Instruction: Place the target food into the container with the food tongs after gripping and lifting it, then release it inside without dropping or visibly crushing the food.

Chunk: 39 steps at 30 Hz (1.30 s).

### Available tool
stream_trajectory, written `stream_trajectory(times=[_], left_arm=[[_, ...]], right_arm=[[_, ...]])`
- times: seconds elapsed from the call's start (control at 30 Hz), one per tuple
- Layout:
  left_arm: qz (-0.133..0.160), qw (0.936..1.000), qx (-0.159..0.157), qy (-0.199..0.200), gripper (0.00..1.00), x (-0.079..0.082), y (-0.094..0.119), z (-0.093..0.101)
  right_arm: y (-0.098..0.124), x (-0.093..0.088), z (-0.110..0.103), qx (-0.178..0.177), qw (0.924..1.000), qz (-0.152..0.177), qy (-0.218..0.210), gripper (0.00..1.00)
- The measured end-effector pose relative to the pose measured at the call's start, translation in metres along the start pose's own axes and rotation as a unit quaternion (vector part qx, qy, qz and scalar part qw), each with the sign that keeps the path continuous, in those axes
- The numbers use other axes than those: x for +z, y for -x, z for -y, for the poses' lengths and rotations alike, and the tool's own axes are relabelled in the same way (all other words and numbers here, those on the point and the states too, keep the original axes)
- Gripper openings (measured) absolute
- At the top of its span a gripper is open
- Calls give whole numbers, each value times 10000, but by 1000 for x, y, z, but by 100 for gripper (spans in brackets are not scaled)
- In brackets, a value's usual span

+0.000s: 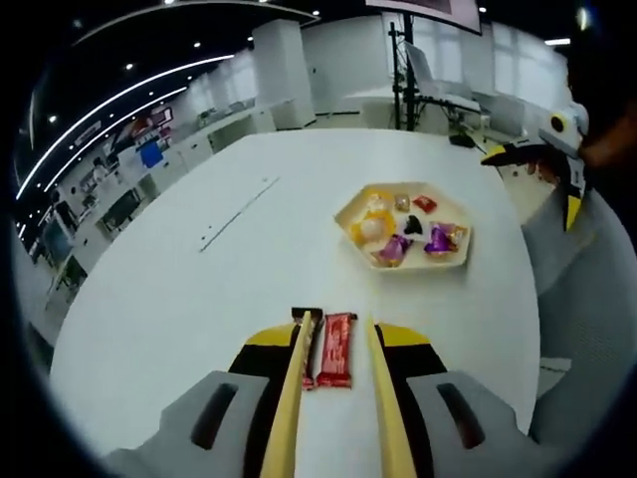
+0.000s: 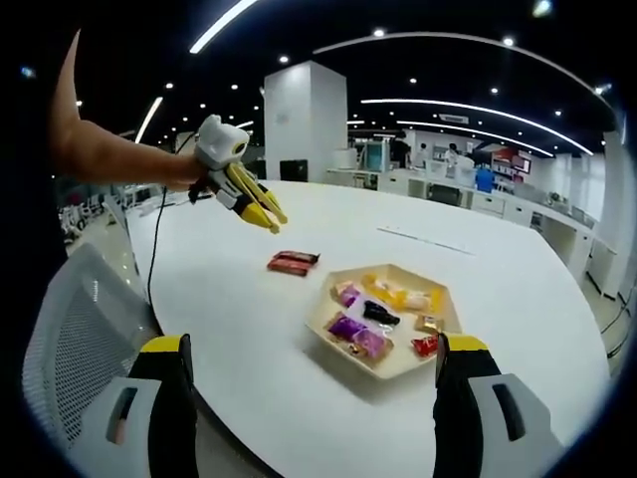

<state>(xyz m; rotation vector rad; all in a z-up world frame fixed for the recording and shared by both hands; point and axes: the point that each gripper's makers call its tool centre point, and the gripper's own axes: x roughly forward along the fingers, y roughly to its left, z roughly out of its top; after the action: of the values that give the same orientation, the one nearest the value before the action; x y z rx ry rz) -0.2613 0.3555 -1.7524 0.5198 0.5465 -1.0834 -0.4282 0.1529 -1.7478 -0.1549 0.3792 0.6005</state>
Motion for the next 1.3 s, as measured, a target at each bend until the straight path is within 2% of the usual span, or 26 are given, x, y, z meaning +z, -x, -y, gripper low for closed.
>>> stream_trajectory(times=[0.07,0.23,0.47,0.53,0.6,0.9,1.3], left_arm=[[69,9999,-23,101,26,-4,4,2],[16,9999,16,123,26,-15,6,3],[25,9998,31,192,26,-21,3,1],[47,10000,69,49,26,-24,-1,0],[17,9998,39,181,26,-30,-5,-1],[-49,9996,31,268,26,-47,-23,-6],[-166,9995,-156,199,26,-50,-41,-6]], right_arm=[[0,-1,-1,26,10000,-22,-25,100],[-1,-1,-1,36,10000,-32,-19,100],[-1,-1,-2,41,10000,-36,-23,100],[-1,-1,-2,41,10000,-38,-35,100],[-1,-1,-1,34,10000,-40,-30,100],[-1,-3,-1,26,10000,-77,-57,100],[-1,-4,-1,27,9999,-120,-74,100]])
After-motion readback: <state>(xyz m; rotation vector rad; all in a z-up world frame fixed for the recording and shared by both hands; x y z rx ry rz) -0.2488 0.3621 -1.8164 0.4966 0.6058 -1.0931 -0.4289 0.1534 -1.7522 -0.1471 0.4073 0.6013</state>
